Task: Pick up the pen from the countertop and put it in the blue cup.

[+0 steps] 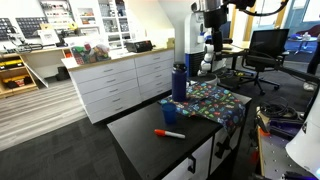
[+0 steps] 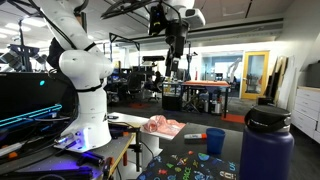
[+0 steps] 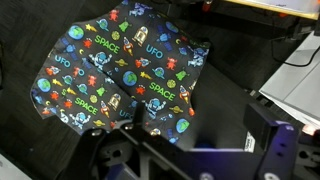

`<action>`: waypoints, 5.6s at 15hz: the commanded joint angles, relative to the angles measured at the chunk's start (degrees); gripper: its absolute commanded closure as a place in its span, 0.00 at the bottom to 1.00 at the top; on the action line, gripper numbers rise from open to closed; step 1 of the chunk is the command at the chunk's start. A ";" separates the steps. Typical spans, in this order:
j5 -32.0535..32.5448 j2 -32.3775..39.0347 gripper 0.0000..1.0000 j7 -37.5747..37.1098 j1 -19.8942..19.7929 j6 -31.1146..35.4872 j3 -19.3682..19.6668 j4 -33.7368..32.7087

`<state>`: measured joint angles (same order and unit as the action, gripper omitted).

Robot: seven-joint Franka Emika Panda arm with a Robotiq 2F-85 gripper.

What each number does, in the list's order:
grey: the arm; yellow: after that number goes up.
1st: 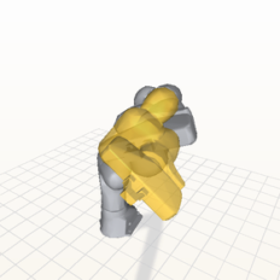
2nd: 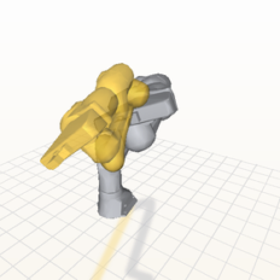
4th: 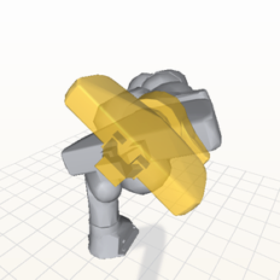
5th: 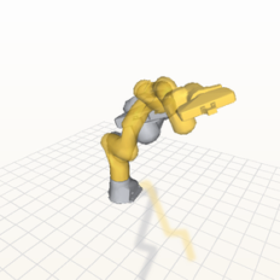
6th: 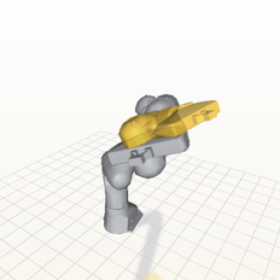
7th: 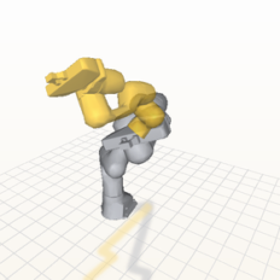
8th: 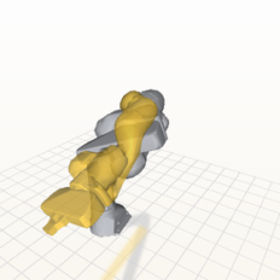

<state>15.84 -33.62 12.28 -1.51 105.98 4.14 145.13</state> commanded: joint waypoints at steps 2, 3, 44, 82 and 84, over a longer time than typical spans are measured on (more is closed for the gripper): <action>-1.72 1.91 0.00 -1.70 1.64 5.89 -0.95 2.75; -2.00 2.58 0.00 -2.21 1.81 6.93 -1.39 3.12; -3.02 43.37 0.00 -30.96 8.56 41.29 -9.59 -8.76; -3.32 52.08 0.00 -26.52 10.25 48.52 -7.13 -11.62; -3.52 53.14 0.00 -25.12 10.13 49.50 -7.05 -12.43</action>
<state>12.06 17.78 -14.80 7.52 153.49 -4.31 134.18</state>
